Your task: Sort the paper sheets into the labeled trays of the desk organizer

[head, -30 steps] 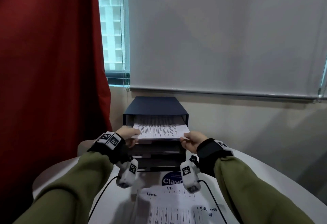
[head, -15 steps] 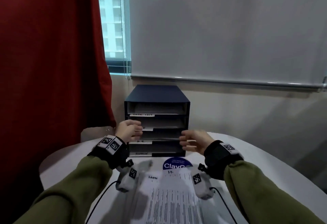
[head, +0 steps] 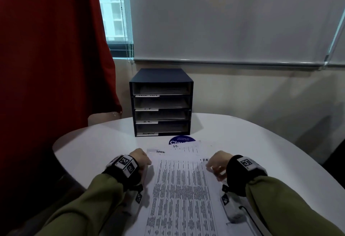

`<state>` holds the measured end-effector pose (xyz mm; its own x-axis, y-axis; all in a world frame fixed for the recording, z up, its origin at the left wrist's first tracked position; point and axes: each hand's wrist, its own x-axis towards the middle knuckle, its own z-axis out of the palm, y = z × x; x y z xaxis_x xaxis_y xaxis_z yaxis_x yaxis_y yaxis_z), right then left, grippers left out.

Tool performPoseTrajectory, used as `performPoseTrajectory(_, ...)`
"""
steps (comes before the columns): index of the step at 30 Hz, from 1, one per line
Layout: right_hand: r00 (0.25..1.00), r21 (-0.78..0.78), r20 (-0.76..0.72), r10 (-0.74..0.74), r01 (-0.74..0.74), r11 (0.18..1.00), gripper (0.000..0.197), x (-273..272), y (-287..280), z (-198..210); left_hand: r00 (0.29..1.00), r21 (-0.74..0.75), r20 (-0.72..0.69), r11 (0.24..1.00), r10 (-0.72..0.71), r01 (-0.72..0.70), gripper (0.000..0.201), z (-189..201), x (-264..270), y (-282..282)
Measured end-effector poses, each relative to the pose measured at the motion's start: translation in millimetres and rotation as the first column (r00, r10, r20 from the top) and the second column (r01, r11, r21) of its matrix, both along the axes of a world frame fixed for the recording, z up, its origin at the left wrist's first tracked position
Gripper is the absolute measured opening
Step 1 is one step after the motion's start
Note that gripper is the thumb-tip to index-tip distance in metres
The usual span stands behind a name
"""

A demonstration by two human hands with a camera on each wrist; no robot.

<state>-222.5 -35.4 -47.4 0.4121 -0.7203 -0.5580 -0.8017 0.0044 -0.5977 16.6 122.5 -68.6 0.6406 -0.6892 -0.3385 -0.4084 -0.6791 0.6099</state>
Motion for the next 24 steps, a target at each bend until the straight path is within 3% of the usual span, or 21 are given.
performPoseTrajectory(4,0.998,-0.126,0.066,0.013,-0.004,0.992,0.023,2,4,-2,1.0,0.039,-0.012,0.999,-0.006,0.007,0.031,2,-4,-2)
performPoseTrajectory(7,0.995,-0.214,0.095,-0.044,0.063,0.975,0.016,0,2,-9,1.0,0.05,0.019,0.999,-0.008,0.007,0.013,6,-10,-1)
performPoseTrajectory(9,0.992,-0.23,0.102,-0.071,0.093,0.969,0.014,-1,2,-10,0.997,0.074,0.071,0.997,-0.014,0.008,0.043,3,-10,-3)
performPoseTrajectory(11,0.993,-0.226,0.1,-0.063,0.085,0.971,0.018,-3,0,-11,0.979,0.092,0.187,0.993,-0.087,0.071,0.057,1,-14,-4)
performPoseTrajectory(14,0.994,-0.166,0.11,-0.028,0.046,0.985,0.025,-5,2,-8,0.906,0.135,0.367,0.976,-0.209,0.17,0.045,0,-22,-7)
performPoseTrajectory(19,0.985,-0.005,0.165,-0.047,0.049,0.999,0.03,-9,6,-8,0.885,0.231,0.371,0.951,-0.28,0.204,0.035,4,-24,-8)
performPoseTrajectory(24,0.983,0.035,0.168,-0.07,0.065,0.997,0.024,-4,3,-10,0.915,0.142,0.336,0.972,-0.224,0.186,0.05,7,-18,-4)
